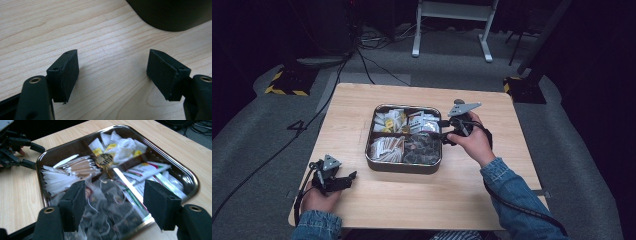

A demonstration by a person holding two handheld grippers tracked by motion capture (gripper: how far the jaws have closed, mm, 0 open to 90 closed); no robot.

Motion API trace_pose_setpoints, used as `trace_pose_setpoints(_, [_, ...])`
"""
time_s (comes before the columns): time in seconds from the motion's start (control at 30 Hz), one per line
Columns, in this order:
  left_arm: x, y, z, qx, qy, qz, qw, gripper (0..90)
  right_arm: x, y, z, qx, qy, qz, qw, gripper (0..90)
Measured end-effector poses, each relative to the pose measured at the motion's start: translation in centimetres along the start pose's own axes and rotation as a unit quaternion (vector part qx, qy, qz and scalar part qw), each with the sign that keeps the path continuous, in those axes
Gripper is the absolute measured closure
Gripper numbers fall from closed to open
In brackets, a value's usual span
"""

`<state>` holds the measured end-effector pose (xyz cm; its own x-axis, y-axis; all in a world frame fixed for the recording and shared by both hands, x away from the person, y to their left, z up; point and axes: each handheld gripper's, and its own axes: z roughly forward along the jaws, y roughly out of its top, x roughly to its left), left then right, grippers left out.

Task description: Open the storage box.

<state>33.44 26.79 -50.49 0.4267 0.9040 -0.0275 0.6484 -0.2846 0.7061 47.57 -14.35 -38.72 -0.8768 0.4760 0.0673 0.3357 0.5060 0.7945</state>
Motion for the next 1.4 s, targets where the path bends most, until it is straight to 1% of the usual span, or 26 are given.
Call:
trace_pose_setpoints(0.03, [0.0,0.0,0.0,0.000,0.001,-0.001,1.0000,26.3,0.1,0.3,0.3,0.001,0.001,-0.004,1.0000,36.0])
trace_pose_setpoints(0.07, [0.0,0.0,0.0,0.000,0.003,-0.003,1.0000,26.3,0.3,0.9,1.0,0.005,0.003,-0.015,0.9999,36.4])
trace_pose_setpoints(0.1, [0.0,0.0,0.0,0.000,0.003,-0.003,1.0000,26.3,0.3,0.9,1.0,0.005,0.003,-0.015,0.9999,36.4])
trace_pose_setpoints(0.13, [0.0,0.0,0.0,0.000,0.003,-0.003,1.0000,26.3,0.4,1.3,1.8,0.007,0.006,-0.021,0.9997,36.6])
trace_pose_setpoints(0.2, [0.0,0.0,0.0,0.000,0.004,-0.004,1.0000,26.3,0.6,1.7,2.7,0.007,0.012,-0.028,0.9995,37.2])
trace_pose_setpoints(0.27, [0.0,0.0,0.0,0.000,0.005,-0.005,1.0000,26.3,0.7,1.9,3.1,0.006,0.014,-0.031,0.9994,37.6])
trace_pose_setpoints(0.3, [0.0,0.0,0.0,0.001,0.006,-0.005,1.0000,26.3,0.8,2.2,4.0,0.006,0.020,-0.035,0.9992,38.1])
trace_pose_setpoints(0.33, [0.0,0.0,0.0,0.001,0.006,-0.005,1.0000,26.3,0.8,2.2,4.0,0.006,0.020,-0.035,0.9992,38.1])
trace_pose_setpoints(0.37, [0.0,0.0,0.0,0.000,0.007,-0.006,1.0000,26.3,0.8,2.3,4.5,0.007,0.022,-0.036,0.9991,38.4])
trace_pose_setpoints(0.4, [0.0,0.0,0.0,0.000,0.007,-0.007,0.9999,26.3,0.8,2.4,5.5,0.014,0.022,-0.035,0.9991,38.9])
trace_pose_setpoints(0.43, [0.0,0.0,0.0,0.000,0.008,-0.007,0.9999,26.3,0.8,2.4,5.5,0.014,0.022,-0.035,0.9991,38.9])
trace_pose_setpoints(0.47, [0.0,0.0,0.0,0.000,0.008,-0.008,0.9999,26.3,0.6,2.5,6.4,0.023,0.017,-0.032,0.9991,39.9])
trace_pose_setpoints(0.57, [0.0,0.0,0.0,0.000,0.008,-0.008,0.9999,26.3,0.4,2.6,7.7,0.030,0.011,-0.022,0.9992,41.7])
trace_pose_setpoints(0.6, [0.0,0.0,0.0,0.000,0.008,-0.008,0.9999,26.3,0.4,2.6,7.7,0.030,0.011,-0.022,0.9992,41.7])
trace_pose_setpoints(0.7, [0.0,0.0,-0.1,0.001,0.007,-0.008,0.9999,26.3,0.3,2.5,9.3,0.039,0.018,-0.017,0.9989,43.3])
trace_pose_setpoints(0.73, [0.0,0.0,-0.1,0.001,0.007,-0.008,0.9999,26.3,0.3,2.5,9.3,0.039,0.018,-0.017,0.9989,43.3])
trace_pose_setpoints(0.87, [0.0,0.0,-0.1,0.002,0.008,-0.008,0.9999,26.3,0.5,2.6,10.4,0.043,0.021,-0.011,0.9988,45.3])
trace_pose_setpoints(0.9, [0.0,0.0,0.0,0.002,0.008,-0.009,0.9999,26.3,0.7,2.6,10.9,0.046,0.019,-0.016,0.9986,47.1])
trace_pose_setpoints(0.97, [0.0,0.0,0.0,0.002,0.008,-0.009,0.9999,26.3,0.8,2.6,11.2,0.049,0.017,-0.018,0.9985,47.5])
trace_pose_setpoints(1.0, [0.0,0.0,0.0,0.002,0.008,-0.008,0.9999,26.3,1.0,2.3,11.8,0.047,0.007,-0.026,0.9985,49.2])
trace_pose_setpoints(1.03, [0.0,0.0,0.0,0.002,0.008,-0.008,0.9999,26.3,1.1,2.2,12.1,0.038,0.001,-0.034,0.9987,49.6])
trace_pose_setpoints(1.07, [0.0,0.0,-0.1,0.002,0.008,-0.008,0.9999,26.3,1.1,2.1,12.2,0.035,-0.003,-0.042,0.9985,50.8])
trace_pose_setpoints(1.1, [0.0,0.0,-0.1,0.002,0.008,-0.009,0.9999,26.3,1.2,2.1,12.2,0.034,-0.006,-0.045,0.9984,55.7])
trace_pose_setpoints(1.13, [0.0,0.0,-0.1,0.002,0.008,-0.009,0.9999,26.3,1.2,2.1,12.2,0.034,-0.006,-0.045,0.9984,55.7])
trace_pose_setpoints(1.17, [0.0,0.0,-0.1,0.002,0.008,-0.008,0.9999,26.3,1.2,2.1,12.1,0.031,-0.007,-0.047,0.9984,58.6])
trace_pose_setpoints(1.4, [0.0,0.0,-0.1,0.002,0.008,-0.009,0.9999,26.3,1.2,2.0,12.1,0.031,-0.008,-0.046,0.9984,59.2])
